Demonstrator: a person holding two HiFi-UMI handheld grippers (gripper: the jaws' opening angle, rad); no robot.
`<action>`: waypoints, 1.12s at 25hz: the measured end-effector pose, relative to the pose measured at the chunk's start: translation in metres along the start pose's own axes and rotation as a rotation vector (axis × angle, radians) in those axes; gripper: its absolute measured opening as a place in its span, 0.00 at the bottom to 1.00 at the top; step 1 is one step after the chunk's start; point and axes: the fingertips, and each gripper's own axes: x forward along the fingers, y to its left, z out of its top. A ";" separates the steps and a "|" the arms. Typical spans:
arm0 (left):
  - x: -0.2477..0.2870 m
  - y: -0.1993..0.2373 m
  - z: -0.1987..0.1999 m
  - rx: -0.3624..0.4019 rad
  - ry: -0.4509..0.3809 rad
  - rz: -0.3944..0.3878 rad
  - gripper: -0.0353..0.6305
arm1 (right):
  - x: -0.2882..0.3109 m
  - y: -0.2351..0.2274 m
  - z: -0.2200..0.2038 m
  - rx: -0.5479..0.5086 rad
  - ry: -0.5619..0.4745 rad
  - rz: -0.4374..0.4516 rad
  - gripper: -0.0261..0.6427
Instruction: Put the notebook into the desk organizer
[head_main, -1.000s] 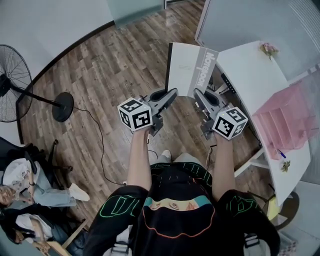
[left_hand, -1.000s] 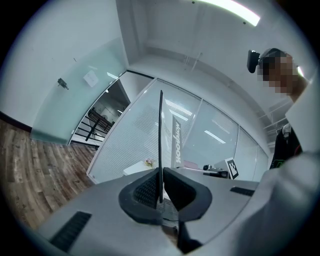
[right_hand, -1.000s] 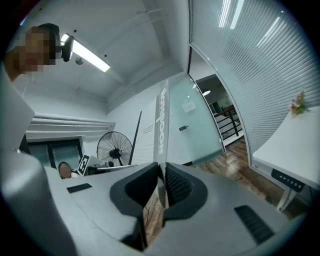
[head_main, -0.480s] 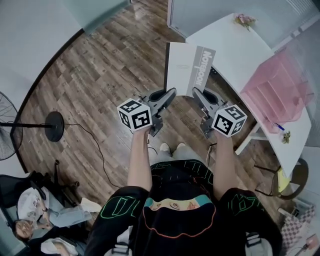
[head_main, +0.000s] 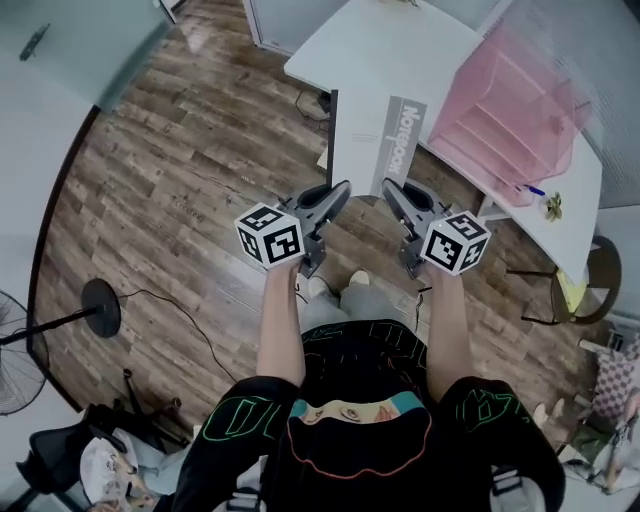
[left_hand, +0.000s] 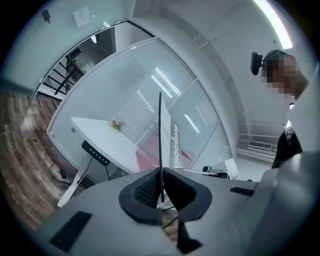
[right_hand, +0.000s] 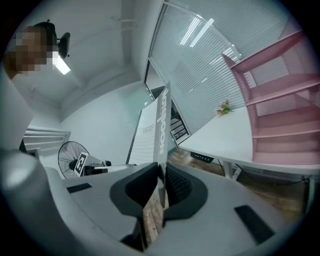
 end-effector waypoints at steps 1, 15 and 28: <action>0.009 -0.002 -0.004 -0.008 0.015 -0.013 0.06 | -0.007 -0.007 -0.001 0.010 -0.004 -0.021 0.07; 0.111 -0.031 -0.075 -0.089 0.231 -0.161 0.06 | -0.098 -0.095 -0.028 0.159 -0.049 -0.251 0.07; 0.160 -0.044 -0.132 -0.178 0.379 -0.190 0.06 | -0.149 -0.142 -0.066 0.279 -0.042 -0.381 0.08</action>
